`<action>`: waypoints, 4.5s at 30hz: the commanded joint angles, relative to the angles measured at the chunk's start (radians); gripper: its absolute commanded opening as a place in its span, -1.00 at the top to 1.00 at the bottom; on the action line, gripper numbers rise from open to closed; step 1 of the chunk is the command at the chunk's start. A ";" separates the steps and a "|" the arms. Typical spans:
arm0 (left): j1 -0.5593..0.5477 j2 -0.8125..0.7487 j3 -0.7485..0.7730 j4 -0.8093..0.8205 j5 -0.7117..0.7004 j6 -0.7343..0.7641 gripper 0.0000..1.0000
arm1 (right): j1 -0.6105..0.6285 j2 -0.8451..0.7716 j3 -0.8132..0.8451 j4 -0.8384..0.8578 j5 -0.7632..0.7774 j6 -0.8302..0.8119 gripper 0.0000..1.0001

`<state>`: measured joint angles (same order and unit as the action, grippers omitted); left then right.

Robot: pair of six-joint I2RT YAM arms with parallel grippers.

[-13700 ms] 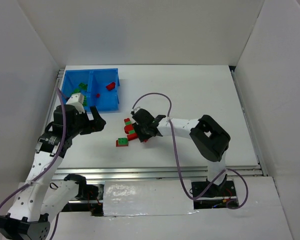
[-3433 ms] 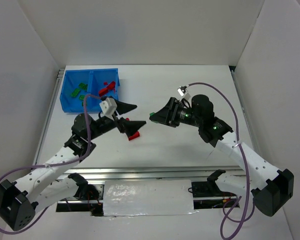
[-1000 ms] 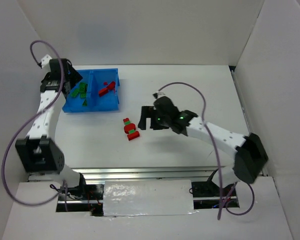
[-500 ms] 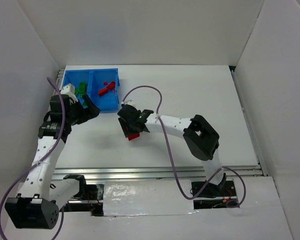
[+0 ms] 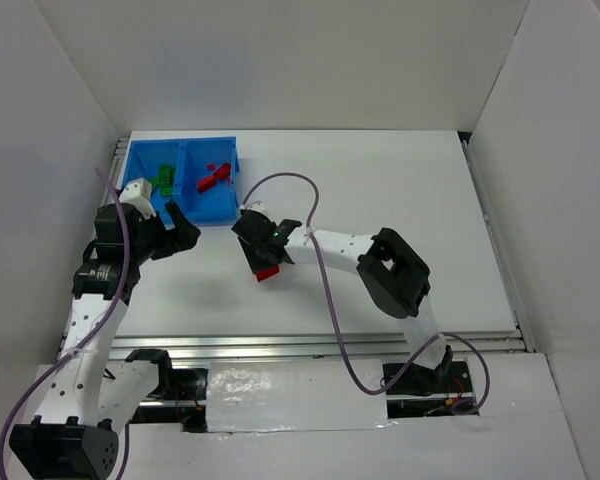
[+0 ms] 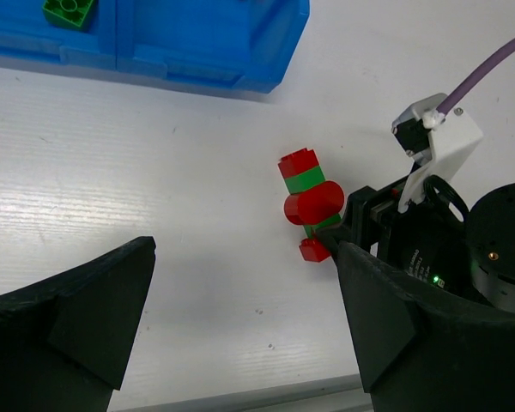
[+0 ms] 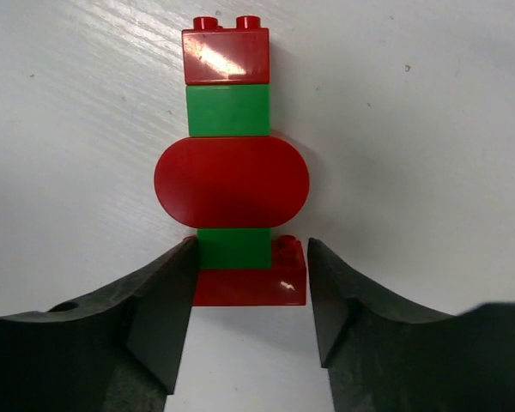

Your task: Sort the legos into containers by color

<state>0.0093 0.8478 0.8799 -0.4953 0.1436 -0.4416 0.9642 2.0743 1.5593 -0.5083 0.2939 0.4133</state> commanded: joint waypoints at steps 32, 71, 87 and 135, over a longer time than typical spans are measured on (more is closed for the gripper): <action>-0.002 0.025 -0.185 0.332 0.394 -0.276 -0.99 | 0.031 -0.511 -0.457 0.293 -0.100 -0.231 1.00; -0.249 0.218 -0.234 0.745 0.685 -0.440 0.44 | 0.180 -0.720 -0.479 0.330 -0.001 -0.327 1.00; -0.253 0.163 -0.231 0.752 0.593 -0.453 1.00 | 0.165 -0.795 -0.564 0.422 0.007 -0.278 -0.13; -0.252 0.045 -0.236 1.116 0.531 -0.709 1.00 | -0.136 -1.086 -1.111 1.446 -0.469 0.601 -0.99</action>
<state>-0.2390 0.8967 0.6533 0.4808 0.6456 -1.0973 0.8143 0.9657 0.3950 0.8330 -0.1493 1.0241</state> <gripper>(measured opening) 0.482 0.994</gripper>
